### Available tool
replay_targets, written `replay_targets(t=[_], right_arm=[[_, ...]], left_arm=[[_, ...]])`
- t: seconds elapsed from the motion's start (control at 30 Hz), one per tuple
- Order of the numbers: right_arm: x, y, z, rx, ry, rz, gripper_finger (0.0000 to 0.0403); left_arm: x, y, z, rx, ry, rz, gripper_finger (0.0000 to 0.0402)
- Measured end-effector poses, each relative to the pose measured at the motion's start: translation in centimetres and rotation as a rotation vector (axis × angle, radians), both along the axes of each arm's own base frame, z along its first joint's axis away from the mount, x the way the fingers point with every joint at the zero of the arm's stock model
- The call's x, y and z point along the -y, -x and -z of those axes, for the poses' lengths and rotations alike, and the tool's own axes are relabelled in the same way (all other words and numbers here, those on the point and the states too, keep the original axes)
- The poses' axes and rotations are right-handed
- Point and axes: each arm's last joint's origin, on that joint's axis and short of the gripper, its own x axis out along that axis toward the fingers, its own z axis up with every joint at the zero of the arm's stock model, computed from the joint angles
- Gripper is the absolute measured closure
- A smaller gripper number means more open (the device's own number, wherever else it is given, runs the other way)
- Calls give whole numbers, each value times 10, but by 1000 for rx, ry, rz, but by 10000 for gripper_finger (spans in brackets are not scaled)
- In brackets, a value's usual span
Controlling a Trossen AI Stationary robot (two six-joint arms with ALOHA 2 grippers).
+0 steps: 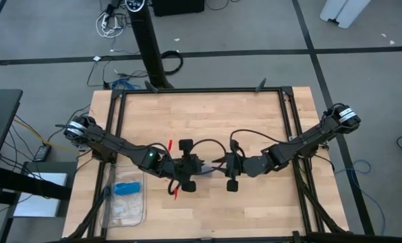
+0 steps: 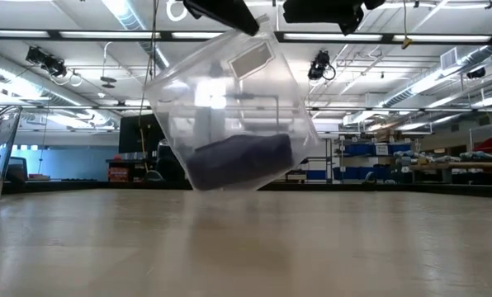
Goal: Roll bandage
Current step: Close the transparent zip bag
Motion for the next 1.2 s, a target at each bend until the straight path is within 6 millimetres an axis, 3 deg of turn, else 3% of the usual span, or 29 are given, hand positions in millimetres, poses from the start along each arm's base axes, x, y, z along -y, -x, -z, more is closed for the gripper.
replay_targets(t=[0.13, 0.27, 0.5, 0.73, 1.2], right_arm=[[4, -2, 0, -3, -19, -6, 285], [8, -6, 2, -8, -42, -29, 285], [12, -19, 15, -17, -38, -10, 323], [11, -26, 20, 3, -3, -15, 397], [5, -22, 18, 4, 27, -35, 401]], left_arm=[[1, -2, -2, 18, 7, 21, 381], [2, -3, -3, 31, 8, 29, 381], [2, -4, -4, 45, 16, 32, 381], [2, -3, -4, 37, 15, 34, 381], [1, 0, 0, -9, 15, 19, 381]])
